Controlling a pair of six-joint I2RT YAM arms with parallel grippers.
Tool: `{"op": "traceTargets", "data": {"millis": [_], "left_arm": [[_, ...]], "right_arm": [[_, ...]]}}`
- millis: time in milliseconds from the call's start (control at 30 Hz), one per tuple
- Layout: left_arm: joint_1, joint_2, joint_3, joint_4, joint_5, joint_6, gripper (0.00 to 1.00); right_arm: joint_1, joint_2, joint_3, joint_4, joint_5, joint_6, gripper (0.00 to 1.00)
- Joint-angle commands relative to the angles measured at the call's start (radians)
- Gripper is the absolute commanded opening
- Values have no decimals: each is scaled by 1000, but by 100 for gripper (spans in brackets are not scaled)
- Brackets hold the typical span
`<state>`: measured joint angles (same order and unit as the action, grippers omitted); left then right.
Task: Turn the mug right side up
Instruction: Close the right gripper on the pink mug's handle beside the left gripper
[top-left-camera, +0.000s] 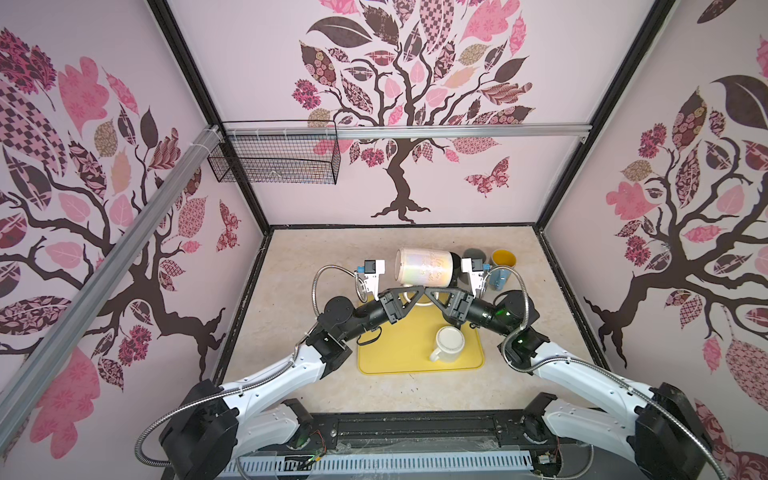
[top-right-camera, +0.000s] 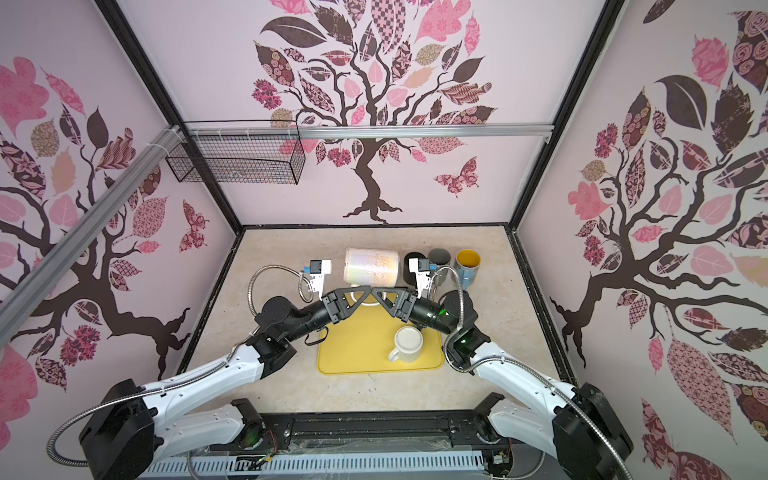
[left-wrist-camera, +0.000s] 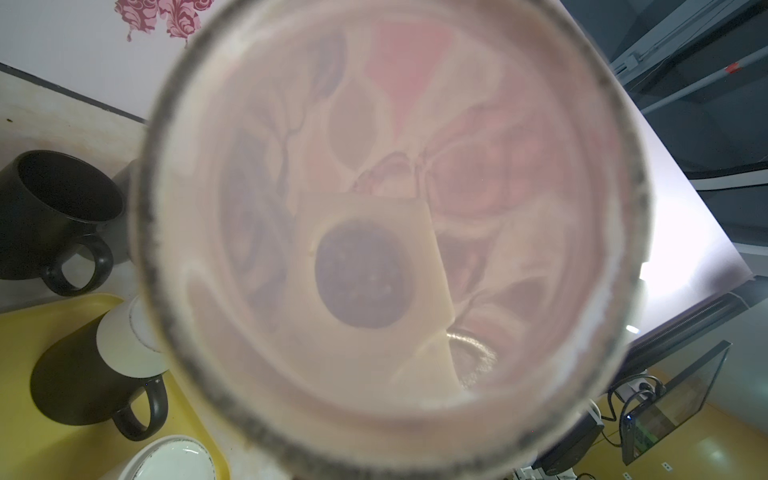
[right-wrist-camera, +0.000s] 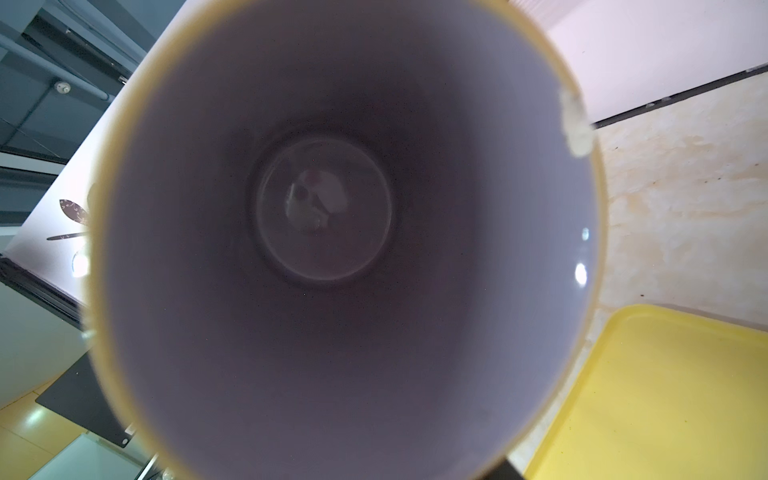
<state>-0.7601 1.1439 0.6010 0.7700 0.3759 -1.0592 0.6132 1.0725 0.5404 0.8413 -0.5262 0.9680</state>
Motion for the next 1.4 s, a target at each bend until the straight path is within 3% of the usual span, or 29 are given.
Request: {"op": "traceTargets", "data": {"millis": [0,67,167,200,233,267,367,400,500,633,767,867,967,1133,1367], "left_arm": [[-16,-11,-26,136,28,-4,0],[-20,-11,-28,136,33,-4,0],[-27,-5,-31,136,40,-5,0],[-29,-1,-31,136,44,-4,0],[-28,2,-34,137,44,-4,0],[-29,2,-39,138,37,3,0],[-6,-21,-50,95,10,4,0],[8,-34,-53,76,4,5,3],[56,-72,-70,43,-5,3,32],[76,-98,-65,-15,-18,28,36],[75,-64,-55,-1,1,22,27],[75,-22,-44,32,33,11,0],[71,10,-33,38,67,17,0],[41,30,-21,27,91,51,0],[14,31,-18,5,105,71,0]], "right_arm": [[-4,3,81,116,45,12,39],[-6,13,92,124,45,14,37],[-4,33,103,157,41,33,25],[-5,40,107,165,36,41,18],[-5,47,110,172,32,48,4],[-5,52,114,174,28,52,0],[-5,53,121,154,16,41,0],[-5,48,119,145,14,38,0],[-4,30,122,103,5,11,0],[-5,17,129,58,-17,-12,0],[-3,26,139,44,-40,-16,0],[-3,34,140,45,-47,-19,0],[-3,36,142,45,-47,-24,0],[-3,35,145,24,-30,-42,22],[-3,32,160,10,-11,-55,31]]}}
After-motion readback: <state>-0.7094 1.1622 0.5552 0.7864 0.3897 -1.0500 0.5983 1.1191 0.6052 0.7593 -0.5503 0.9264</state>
